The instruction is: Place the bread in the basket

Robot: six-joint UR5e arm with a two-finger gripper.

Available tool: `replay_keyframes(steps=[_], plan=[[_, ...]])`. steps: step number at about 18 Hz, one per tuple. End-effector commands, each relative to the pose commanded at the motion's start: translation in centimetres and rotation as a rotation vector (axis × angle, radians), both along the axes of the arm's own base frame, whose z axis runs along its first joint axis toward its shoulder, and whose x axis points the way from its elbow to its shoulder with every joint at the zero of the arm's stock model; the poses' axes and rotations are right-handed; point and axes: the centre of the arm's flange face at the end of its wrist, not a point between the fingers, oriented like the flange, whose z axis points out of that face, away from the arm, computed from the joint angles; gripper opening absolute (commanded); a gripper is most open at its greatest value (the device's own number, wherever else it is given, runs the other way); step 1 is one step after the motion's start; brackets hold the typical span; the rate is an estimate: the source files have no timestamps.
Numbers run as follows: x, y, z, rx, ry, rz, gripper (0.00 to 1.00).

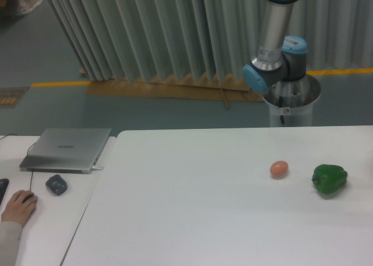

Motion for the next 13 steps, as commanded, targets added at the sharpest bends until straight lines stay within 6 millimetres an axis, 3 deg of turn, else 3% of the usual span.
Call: replay_keyframes(steps=[3,10,13], plan=[[1.7,0.6,0.7,-0.013,-0.043,-0.02,1.0],[6.5,1.5,-0.1,-0.091,-0.259,-0.066,1.0],[7.9,1.5,1.1,-0.079,-0.276,-0.073,1.0]])
